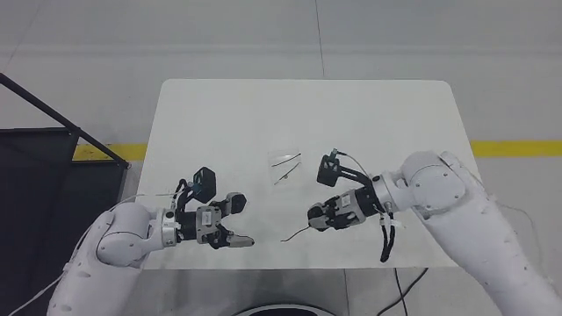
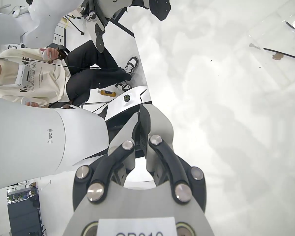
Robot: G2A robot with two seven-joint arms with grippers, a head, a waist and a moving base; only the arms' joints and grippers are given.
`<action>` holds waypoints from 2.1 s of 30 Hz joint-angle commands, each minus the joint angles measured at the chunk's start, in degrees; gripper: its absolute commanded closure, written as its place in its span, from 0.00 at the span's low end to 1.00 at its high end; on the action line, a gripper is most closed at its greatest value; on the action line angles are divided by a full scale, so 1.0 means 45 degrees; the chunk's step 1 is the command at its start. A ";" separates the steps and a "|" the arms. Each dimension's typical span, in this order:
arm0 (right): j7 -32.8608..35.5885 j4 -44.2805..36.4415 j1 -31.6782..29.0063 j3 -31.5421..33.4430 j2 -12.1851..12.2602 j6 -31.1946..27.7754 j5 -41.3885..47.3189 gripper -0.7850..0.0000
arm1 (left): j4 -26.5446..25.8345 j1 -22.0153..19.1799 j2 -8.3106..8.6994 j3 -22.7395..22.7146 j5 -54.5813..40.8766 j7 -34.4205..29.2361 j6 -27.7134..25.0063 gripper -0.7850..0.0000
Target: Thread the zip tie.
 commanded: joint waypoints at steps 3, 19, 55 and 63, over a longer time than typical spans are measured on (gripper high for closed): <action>-0.0247 -0.0654 0.0052 -0.0309 -0.0051 0.0661 -0.0700 1.00 | 0.0266 -0.0121 0.0014 0.0455 -0.0570 0.0312 0.0019 0.00; -0.0403 0.0338 0.3120 -0.3168 -0.1347 0.2840 -0.0050 1.00 | 0.1368 -0.2106 0.1082 0.2871 -0.2111 0.0776 -0.0792 0.00; -0.0088 0.2631 0.4479 -0.4483 -0.2599 0.2247 0.0708 1.00 | 0.2016 -0.3332 0.1947 0.4646 -0.1806 0.1581 -0.0792 0.84; -0.0078 0.2691 0.4470 -0.4412 -0.2678 0.2342 0.0693 0.77 | 0.2056 -0.3313 0.2009 0.4857 -0.1289 0.2287 -0.0792 1.00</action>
